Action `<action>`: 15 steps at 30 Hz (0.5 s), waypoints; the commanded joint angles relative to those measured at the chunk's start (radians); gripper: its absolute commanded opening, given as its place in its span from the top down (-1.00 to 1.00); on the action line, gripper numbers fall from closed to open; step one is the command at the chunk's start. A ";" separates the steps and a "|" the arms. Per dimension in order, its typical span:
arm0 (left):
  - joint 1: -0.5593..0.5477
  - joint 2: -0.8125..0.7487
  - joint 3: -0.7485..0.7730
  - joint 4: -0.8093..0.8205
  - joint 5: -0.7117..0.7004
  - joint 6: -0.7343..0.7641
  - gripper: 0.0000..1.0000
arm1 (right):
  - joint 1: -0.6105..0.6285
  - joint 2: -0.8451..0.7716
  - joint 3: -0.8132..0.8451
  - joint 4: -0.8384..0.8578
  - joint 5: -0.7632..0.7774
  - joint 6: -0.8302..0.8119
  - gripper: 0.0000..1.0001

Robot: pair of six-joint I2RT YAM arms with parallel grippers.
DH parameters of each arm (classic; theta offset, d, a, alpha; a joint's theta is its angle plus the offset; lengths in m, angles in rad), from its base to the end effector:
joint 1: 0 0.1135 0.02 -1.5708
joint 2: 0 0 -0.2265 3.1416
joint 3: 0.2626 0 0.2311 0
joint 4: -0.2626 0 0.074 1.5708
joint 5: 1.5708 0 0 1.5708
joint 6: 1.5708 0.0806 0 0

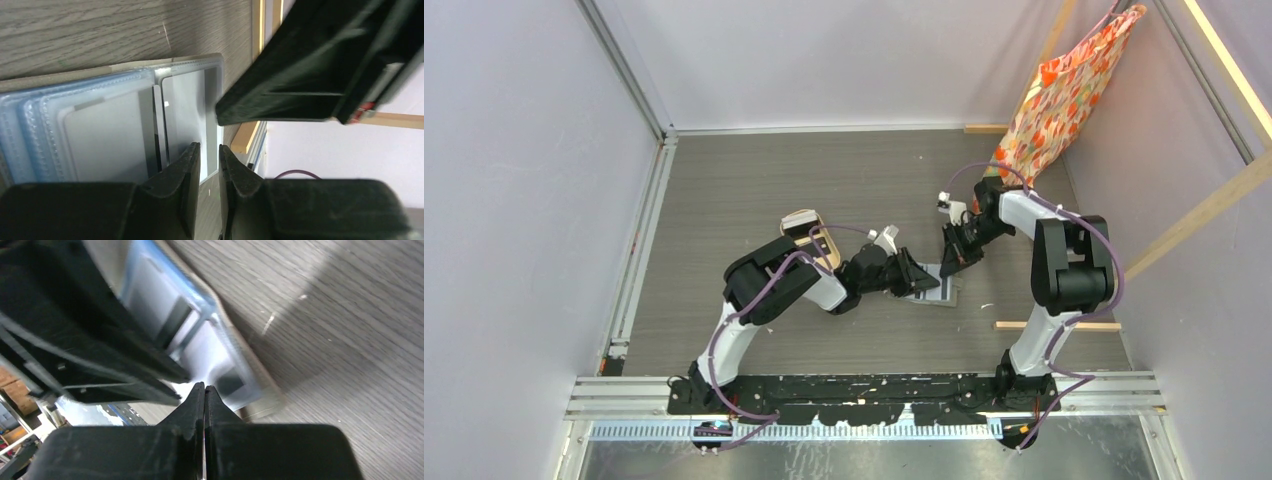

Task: Put the credit cards into the card holder
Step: Turn over the card slot in the card holder.

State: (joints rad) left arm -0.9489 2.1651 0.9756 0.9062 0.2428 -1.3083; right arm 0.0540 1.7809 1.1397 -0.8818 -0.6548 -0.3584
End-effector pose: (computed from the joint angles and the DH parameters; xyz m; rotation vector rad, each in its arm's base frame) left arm 0.2358 -0.3622 0.0738 -0.2003 2.2597 -1.6501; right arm 0.2855 0.0646 0.1118 -0.6054 2.7813 0.9452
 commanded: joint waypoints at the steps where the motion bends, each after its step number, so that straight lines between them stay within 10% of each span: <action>1: 0.003 -0.084 -0.016 0.028 -0.006 0.030 0.54 | 0.005 0.027 0.008 0.020 0.116 0.021 0.98; 15: 0.024 -0.427 -0.155 -0.296 -0.116 0.355 0.18 | 0.050 0.025 0.008 0.032 0.186 0.011 0.98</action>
State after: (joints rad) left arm -0.9329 1.7729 0.8406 0.7128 0.1715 -1.0706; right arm 0.0978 1.8267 1.1378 -0.8593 -0.4854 -0.3378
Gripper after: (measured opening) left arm 0.407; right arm 0.020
